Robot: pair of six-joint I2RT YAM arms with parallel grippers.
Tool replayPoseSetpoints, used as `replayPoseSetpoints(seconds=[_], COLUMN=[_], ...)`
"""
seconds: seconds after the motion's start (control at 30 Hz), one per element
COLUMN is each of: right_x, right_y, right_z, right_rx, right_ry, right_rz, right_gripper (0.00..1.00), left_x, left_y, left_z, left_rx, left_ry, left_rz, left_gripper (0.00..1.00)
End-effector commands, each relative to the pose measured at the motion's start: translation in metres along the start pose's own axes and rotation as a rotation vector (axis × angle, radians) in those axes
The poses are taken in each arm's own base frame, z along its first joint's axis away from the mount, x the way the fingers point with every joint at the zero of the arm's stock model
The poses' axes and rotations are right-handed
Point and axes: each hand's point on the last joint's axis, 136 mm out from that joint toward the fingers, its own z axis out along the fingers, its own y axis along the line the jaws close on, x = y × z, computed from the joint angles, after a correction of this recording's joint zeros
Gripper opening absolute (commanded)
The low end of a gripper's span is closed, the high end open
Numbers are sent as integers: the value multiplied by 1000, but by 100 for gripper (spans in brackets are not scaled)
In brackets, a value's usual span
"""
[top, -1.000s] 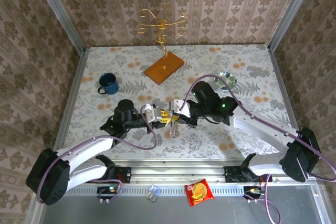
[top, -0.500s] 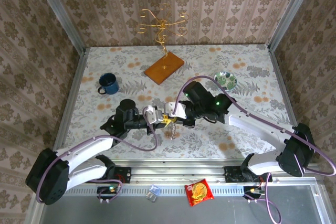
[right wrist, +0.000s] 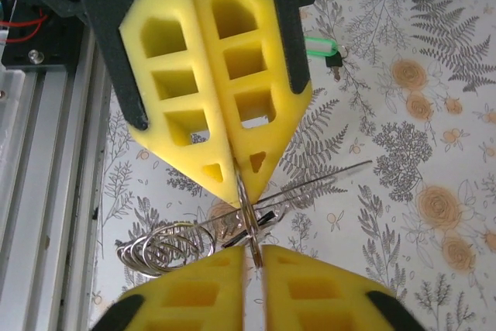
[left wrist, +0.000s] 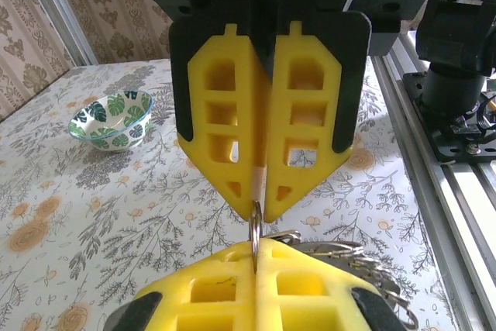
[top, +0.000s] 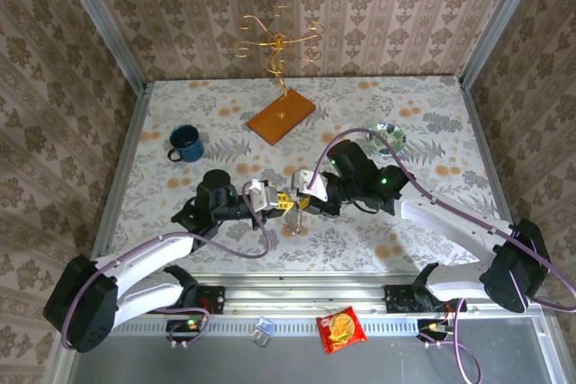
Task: Put the keys on the keyring
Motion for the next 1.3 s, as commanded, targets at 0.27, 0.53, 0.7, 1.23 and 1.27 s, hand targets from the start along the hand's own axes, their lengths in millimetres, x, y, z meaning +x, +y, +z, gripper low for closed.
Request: replayPoseSetpoints(seconds=[0.27,0.53,0.7,1.23,1.27], right_x=[13,1,-6,-19,-20], right_y=[-5,-6,-1,1,1], right_z=[11,7,-2,1,1], right_rx=[2,14,22,-4,-4], right_ry=[21,-58,-126,-207,-211], right_rz=[33,25,1,10,10], right_gripper=[0,15,28,19,19], left_x=[-22,-21,-21,-26,-26], left_y=[-4,-2,-3,-5,-5], left_z=[-1,0,-1,-1,-1], left_rx=[30,18,13,30,32], left_ry=[-107,-123,-135,-180,-179], left_rz=[16,9,-4,-41,-42], left_gripper=[0,0,0,0,0])
